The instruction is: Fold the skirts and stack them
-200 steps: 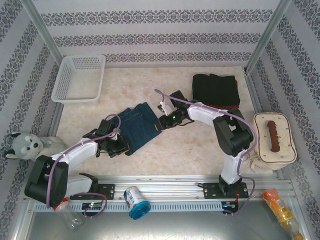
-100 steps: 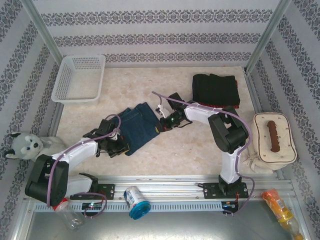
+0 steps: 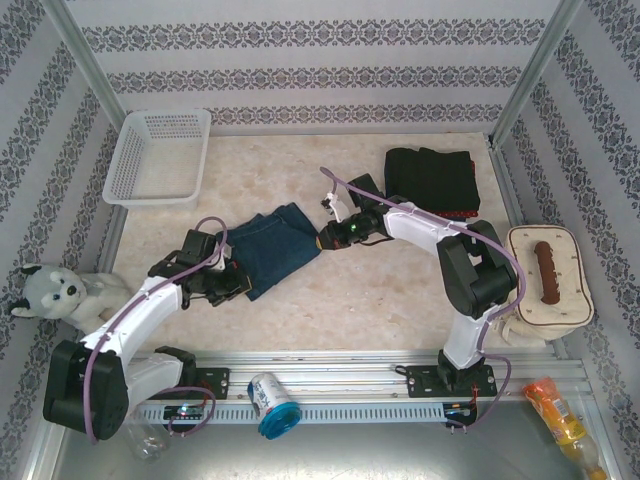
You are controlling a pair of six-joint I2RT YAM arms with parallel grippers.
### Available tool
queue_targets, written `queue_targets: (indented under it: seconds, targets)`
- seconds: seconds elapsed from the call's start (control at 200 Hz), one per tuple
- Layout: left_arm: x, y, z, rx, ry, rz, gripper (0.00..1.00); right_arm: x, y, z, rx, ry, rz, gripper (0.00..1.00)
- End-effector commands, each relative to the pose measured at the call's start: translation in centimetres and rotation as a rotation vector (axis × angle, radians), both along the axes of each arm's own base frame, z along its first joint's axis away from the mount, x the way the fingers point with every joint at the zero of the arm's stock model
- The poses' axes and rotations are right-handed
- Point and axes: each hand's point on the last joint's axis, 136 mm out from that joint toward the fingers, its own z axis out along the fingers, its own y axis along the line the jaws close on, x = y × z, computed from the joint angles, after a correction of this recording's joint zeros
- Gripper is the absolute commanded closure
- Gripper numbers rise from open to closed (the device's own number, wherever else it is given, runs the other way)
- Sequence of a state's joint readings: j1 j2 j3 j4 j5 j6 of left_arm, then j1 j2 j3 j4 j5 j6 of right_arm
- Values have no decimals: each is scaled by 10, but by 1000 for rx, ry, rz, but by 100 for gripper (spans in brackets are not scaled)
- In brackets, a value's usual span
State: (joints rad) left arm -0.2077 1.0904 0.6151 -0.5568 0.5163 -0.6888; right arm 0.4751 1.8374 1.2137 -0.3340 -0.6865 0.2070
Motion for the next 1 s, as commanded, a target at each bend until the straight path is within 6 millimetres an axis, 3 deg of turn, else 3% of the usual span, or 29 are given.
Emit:
queue_targets:
  seconds: [0.0, 0.075, 0.18, 0.435, 0.55, 0.684, 0.704, 0.754, 0.789, 0.914, 0.994]
  targets:
    - [-11, 13, 18, 35, 23, -3, 100, 23, -3, 22, 33, -86, -85, 100]
    - [-11, 19, 25, 60, 26, -6, 100, 32, -16, 26, -29, -128, -134, 100]
    - [-19, 31, 5, 117, 84, 7, 100, 43, -39, 9, -104, -128, -191, 100]
    - [-22, 29, -4, 79, 106, 38, 100, 40, -50, -18, -299, -173, -197, 100]
    - [-27, 21, -11, 34, 123, 21, 100, 52, -69, -14, -383, -217, -291, 100]
    - [-28, 6, -15, -56, 134, 0, 100, 39, -31, 16, -216, -235, -145, 100]
    - [-28, 7, -17, -47, 138, 5, 93, 36, -26, 18, -203, -230, -125, 98]
    - [-35, 21, -22, 36, 173, 39, 52, 29, -14, 20, -194, -227, -83, 88]
    - [-41, 38, -25, 135, 205, 85, 44, 23, -4, 21, -189, -232, -52, 85]
    - [-46, 75, -12, 299, 193, 265, 41, 13, 34, 22, -155, -220, -17, 82]
    - [-41, 83, 7, 309, 127, 332, 40, 12, 60, 22, -103, -181, -18, 65]
